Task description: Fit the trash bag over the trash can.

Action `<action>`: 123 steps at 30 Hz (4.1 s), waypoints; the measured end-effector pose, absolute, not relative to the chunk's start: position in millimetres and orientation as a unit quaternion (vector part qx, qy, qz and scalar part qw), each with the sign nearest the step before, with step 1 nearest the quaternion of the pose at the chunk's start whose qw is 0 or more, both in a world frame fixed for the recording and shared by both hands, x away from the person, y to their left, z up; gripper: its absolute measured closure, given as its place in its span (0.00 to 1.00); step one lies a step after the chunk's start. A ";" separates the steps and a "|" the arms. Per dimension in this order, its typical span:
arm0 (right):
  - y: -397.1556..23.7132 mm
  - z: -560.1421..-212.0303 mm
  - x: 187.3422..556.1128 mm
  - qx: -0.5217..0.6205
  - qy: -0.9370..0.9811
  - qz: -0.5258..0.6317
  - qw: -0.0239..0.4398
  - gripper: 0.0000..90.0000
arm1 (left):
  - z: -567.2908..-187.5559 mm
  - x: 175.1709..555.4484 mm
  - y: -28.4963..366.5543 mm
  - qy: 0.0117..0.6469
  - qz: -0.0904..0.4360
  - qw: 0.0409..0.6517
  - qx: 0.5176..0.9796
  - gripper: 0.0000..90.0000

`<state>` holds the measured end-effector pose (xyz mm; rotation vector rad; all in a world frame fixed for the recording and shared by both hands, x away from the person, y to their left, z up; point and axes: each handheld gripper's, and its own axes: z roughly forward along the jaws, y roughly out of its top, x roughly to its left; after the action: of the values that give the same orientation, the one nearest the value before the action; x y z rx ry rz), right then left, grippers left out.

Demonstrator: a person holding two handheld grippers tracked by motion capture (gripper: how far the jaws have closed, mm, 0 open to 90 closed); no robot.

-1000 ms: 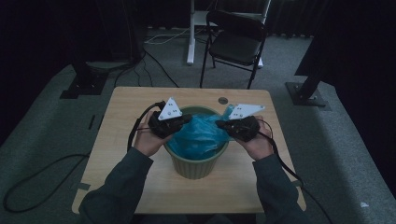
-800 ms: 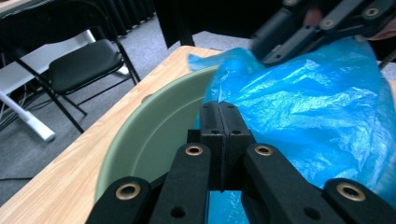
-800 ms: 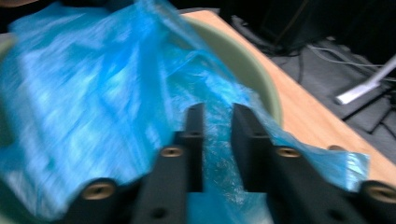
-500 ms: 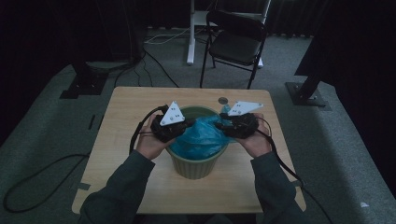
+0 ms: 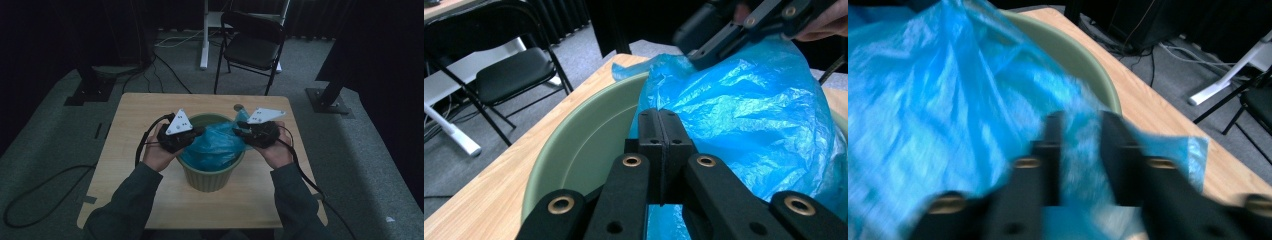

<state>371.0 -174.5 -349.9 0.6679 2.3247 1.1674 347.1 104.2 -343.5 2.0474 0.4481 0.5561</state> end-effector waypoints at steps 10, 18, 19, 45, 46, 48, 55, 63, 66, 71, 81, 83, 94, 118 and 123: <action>-160.8 -356.6 375.9 0.233 0.859 0.404 0.211 0.85 | -341.5 345.4 98.0 0.178 0.230 0.467 0.835 1.00; -169.5 -349.7 369.9 0.239 0.850 0.401 0.244 0.98 | -344.2 347.4 110.6 0.195 0.235 0.470 0.828 1.00; -171.4 -348.8 369.2 0.239 0.848 0.402 0.250 0.99 | -345.3 347.4 115.0 0.200 0.237 0.471 0.826 1.00; -226.5 -359.3 365.8 0.300 0.819 0.405 0.272 0.99 | -371.4 357.4 197.1 0.304 0.252 0.474 0.787 1.00; -227.1 -360.1 365.9 0.299 0.821 0.407 0.267 0.99 | -372.1 357.4 197.4 0.304 0.251 0.475 0.787 1.00; -226.1 -361.0 365.7 0.295 0.823 0.410 0.258 0.97 | -373.0 356.9 195.4 0.300 0.248 0.475 0.790 1.00; -214.1 -351.0 363.0 0.259 0.830 0.436 0.234 0.65 | -370.4 354.4 184.8 0.286 0.247 0.479 0.792 1.00; -206.0 -340.6 360.2 0.239 0.838 0.439 0.219 0.54 | -370.1 354.6 184.5 0.289 0.249 0.477 0.792 1.00; -210.1 -341.6 359.5 0.239 0.838 0.443 0.212 0.51 | -370.6 355.5 189.9 0.297 0.251 0.477 0.788 1.00; -213.1 -342.3 359.0 0.240 0.835 0.450 0.208 0.50 | -370.8 355.2 190.9 0.299 0.250 0.480 0.786 1.00; -185.6 -335.7 360.2 0.212 0.835 0.472 0.187 0.49 | -369.5 355.8 176.3 0.287 0.241 0.488 0.788 0.99; -181.4 -336.0 359.7 0.208 0.837 0.469 0.187 0.49 | -369.4 355.6 174.5 0.286 0.240 0.489 0.788 0.99; -193.1 -333.9 356.9 0.211 0.842 0.451 0.210 0.93 | -370.5 354.7 183.1 0.296 0.243 0.490 0.783 0.99; -169.1 -325.9 357.7 0.183 0.841 0.481 0.164 0.58 | -373.5 355.2 170.2 0.285 0.236 0.487 0.791 0.99; -161.9 -333.6 361.1 0.177 0.853 0.465 0.158 0.75 | -373.5 354.2 171.1 0.284 0.236 0.487 0.792 0.99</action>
<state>361.1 -161.9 -333.6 0.5075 2.4391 1.3297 354.2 171.1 -373.5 1.9257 0.6896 0.5741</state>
